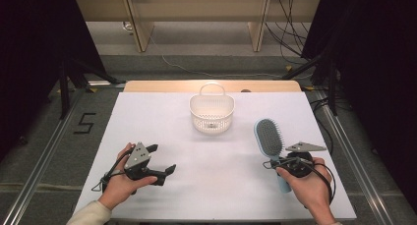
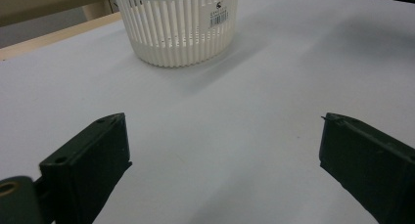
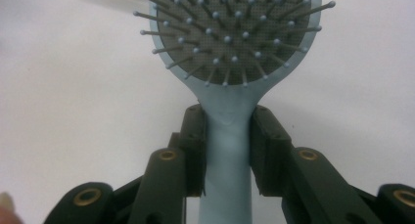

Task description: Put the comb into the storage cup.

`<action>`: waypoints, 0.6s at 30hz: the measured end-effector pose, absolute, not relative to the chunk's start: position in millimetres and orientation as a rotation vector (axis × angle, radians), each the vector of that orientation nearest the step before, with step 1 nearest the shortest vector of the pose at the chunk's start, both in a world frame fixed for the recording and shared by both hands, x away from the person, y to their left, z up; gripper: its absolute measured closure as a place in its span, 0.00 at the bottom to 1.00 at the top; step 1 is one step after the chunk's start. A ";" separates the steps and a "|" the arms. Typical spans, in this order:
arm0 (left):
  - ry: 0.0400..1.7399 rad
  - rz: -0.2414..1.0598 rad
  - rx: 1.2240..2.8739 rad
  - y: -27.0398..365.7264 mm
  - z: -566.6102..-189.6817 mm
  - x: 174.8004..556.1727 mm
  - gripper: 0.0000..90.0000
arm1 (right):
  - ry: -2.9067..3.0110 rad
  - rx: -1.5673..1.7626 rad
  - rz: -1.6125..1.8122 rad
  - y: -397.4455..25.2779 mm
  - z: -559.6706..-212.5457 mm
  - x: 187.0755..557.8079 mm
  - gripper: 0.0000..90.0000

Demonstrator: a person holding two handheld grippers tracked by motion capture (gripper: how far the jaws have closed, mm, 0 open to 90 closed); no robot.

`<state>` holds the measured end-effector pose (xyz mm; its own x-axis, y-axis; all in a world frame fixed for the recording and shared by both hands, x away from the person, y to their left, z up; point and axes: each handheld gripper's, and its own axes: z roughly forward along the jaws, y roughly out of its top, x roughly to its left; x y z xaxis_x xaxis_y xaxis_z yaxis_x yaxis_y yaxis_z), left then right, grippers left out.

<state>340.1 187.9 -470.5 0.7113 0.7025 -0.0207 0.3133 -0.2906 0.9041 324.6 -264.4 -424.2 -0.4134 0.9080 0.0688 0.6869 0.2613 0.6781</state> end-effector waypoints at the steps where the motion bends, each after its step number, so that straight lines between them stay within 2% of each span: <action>1: 0.788 0.474 1.887 188.2 -470.5 340.3 0.05 | 2.198 1.464 0.927 -264.2 -423.9 324.6 0.79; 18: 0.789 0.467 1.883 187.5 -471.2 340.7 0.05 | 2.146 1.475 0.981 -266.9 -421.6 325.9 0.79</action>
<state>340.7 187.5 -471.2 0.7125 0.7012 -0.0258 0.3156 -0.2873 0.9044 325.9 -266.9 -421.6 -0.3919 0.9155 0.0911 0.6678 0.2150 0.7126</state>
